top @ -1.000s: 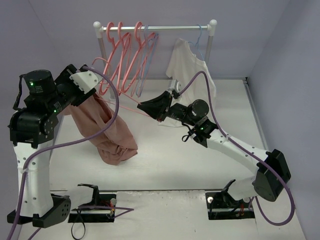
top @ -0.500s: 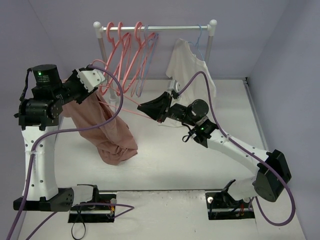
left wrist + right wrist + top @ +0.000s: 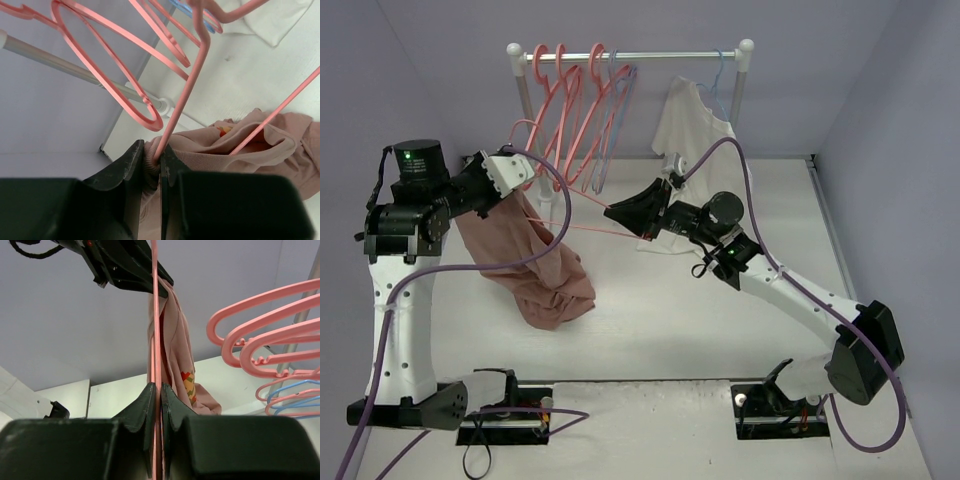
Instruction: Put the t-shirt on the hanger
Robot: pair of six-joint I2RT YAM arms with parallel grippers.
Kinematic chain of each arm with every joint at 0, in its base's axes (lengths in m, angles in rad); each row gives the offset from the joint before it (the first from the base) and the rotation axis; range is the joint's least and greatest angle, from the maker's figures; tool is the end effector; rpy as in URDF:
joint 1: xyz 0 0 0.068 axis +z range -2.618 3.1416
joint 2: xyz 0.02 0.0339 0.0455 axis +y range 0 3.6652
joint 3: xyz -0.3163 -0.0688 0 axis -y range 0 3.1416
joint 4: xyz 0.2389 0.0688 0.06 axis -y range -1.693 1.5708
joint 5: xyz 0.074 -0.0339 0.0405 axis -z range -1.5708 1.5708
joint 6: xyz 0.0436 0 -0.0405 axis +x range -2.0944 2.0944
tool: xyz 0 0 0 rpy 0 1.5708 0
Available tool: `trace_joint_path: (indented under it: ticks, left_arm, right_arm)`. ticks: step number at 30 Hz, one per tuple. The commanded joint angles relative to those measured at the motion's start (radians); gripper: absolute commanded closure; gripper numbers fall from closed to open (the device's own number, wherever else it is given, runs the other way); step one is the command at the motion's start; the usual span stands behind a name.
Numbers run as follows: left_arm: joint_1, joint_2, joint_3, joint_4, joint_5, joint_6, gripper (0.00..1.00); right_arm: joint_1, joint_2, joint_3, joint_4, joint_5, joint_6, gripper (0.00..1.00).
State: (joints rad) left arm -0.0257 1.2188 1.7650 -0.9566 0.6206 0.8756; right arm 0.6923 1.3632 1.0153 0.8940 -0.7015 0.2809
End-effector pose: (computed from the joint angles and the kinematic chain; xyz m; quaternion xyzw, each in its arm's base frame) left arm 0.1836 -0.0301 0.5421 0.4976 0.6440 -0.0175 0.5809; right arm 0.2065 0.2078 0.4537 -0.3872 0.3895 0.5317 0.6448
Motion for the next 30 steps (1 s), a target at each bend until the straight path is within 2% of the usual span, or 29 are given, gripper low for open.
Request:
trace_joint_path:
  ticks: [1, 9, 13, 14, 16, 17, 22, 27, 30]
  left_arm:
    - [-0.007, -0.089, -0.035, 0.033, 0.187, -0.125, 1.0]
    - [-0.045, -0.238, -0.225, 0.111, 0.205, -0.2, 1.0]
    - [-0.054, -0.288, -0.305, 0.163, 0.177, -0.23, 1.0]
    - [-0.053, -0.303, -0.337, 0.186, 0.176, -0.242, 1.0]
    - [-0.057, -0.318, -0.371, 0.205, 0.193, -0.261, 1.0]
    - [-0.058, -0.325, -0.387, 0.213, 0.202, -0.266, 1.0]
    - [-0.074, -0.326, -0.4, 0.214, 0.252, -0.286, 1.0]
    - [-0.074, -0.305, -0.382, 0.213, 0.228, -0.289, 1.0]
    - [-0.074, -0.291, -0.362, 0.213, 0.197, -0.287, 0.87]
  right_arm:
    - [-0.024, -0.046, 0.03, 0.175, 0.022, 0.029, 1.0]
    - [-0.06, -0.05, -0.012, 0.045, 0.048, 0.049, 0.85]
    - [-0.068, -0.058, -0.009, 0.0, 0.051, 0.047, 0.83]
    - [-0.069, -0.058, -0.006, -0.014, 0.055, 0.047, 0.83]
    - [-0.07, -0.058, 0.0, -0.026, 0.048, 0.047, 0.98]
    - [-0.071, -0.058, 0.002, -0.026, 0.027, 0.047, 1.0]
    - [-0.068, -0.079, 0.021, -0.023, -0.004, 0.016, 1.0]
    - [-0.076, -0.092, 0.057, -0.024, -0.026, -0.001, 1.0]
    - [-0.081, -0.095, 0.077, -0.026, -0.054, 0.005, 1.0]
